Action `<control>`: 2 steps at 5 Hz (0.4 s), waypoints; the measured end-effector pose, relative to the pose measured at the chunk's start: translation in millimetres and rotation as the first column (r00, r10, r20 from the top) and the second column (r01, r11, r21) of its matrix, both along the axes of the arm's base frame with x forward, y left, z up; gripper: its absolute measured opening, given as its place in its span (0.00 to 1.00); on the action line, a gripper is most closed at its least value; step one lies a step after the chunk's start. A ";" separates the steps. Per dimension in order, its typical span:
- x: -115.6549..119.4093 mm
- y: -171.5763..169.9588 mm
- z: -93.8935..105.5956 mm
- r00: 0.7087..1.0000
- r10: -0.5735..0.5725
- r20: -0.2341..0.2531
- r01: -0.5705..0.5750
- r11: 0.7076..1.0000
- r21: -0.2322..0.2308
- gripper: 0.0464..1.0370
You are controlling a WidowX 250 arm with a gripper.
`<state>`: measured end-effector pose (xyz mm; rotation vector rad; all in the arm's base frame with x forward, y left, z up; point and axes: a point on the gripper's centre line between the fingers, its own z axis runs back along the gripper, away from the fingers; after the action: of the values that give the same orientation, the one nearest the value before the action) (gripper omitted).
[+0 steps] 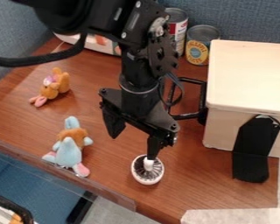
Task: Move the orange object to the bottom left corner of the table
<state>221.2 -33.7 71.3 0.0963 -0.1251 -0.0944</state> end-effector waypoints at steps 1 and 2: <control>-1.1 0.6 -4.4 1.000 0.000 -0.020 0.000 1.000 0.005 0.96; 24.6 19.4 -15.2 0.997 0.059 -0.044 -0.058 0.998 0.010 0.96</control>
<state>245.8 -14.3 56.1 0.1066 -0.0776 -0.0385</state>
